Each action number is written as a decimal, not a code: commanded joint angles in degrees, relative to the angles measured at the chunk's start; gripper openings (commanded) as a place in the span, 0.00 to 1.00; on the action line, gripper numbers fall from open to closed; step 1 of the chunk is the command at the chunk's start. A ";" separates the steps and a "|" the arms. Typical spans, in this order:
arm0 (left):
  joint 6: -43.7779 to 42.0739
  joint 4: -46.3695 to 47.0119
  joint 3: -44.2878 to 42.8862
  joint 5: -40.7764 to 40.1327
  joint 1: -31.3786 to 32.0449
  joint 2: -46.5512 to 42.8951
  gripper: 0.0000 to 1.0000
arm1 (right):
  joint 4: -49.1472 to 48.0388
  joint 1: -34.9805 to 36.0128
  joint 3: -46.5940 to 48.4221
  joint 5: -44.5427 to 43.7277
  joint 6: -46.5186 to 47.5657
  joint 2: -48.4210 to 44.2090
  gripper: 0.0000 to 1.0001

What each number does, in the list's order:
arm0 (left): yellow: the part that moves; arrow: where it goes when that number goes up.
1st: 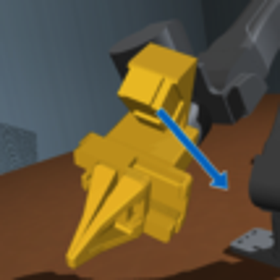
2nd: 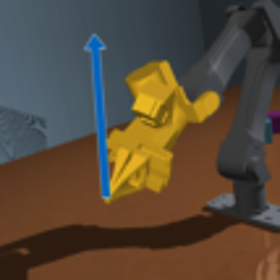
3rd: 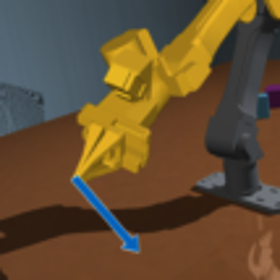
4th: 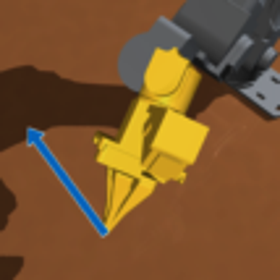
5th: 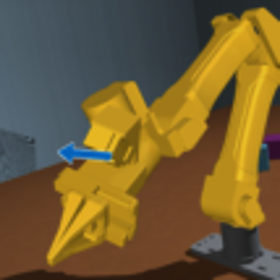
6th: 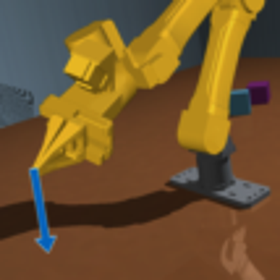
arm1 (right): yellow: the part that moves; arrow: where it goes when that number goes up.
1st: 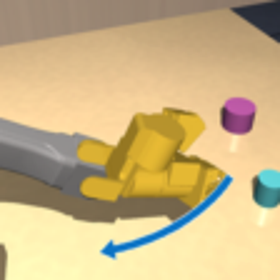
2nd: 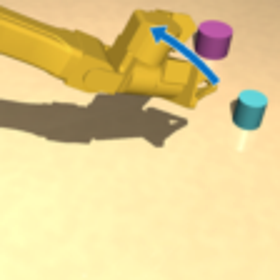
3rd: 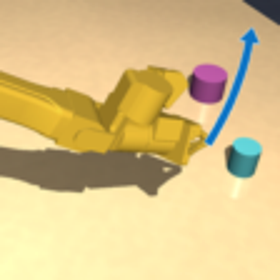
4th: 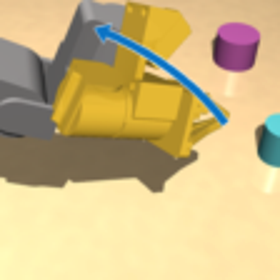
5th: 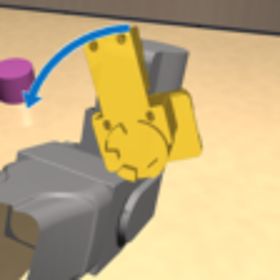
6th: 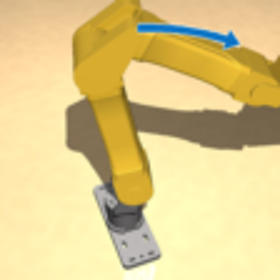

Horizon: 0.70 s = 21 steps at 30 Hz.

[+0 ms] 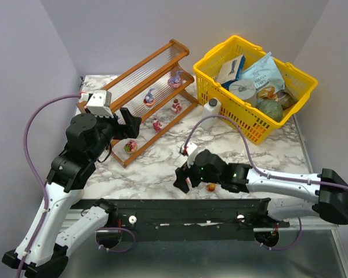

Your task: Place and organize the plastic toys onto the shelf

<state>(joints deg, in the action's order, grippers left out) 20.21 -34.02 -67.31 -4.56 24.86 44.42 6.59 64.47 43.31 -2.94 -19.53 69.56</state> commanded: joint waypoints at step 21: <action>9.85 -9.84 -6.08 0.51 -0.17 0.31 0.99 | -8.96 1.63 -10.61 6.28 17.07 6.73 0.76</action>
<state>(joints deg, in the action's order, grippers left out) 30.04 -41.87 -70.00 -2.63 24.86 45.23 -0.01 67.26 33.67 2.39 -5.34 74.74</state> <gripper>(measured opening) 0.988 0.778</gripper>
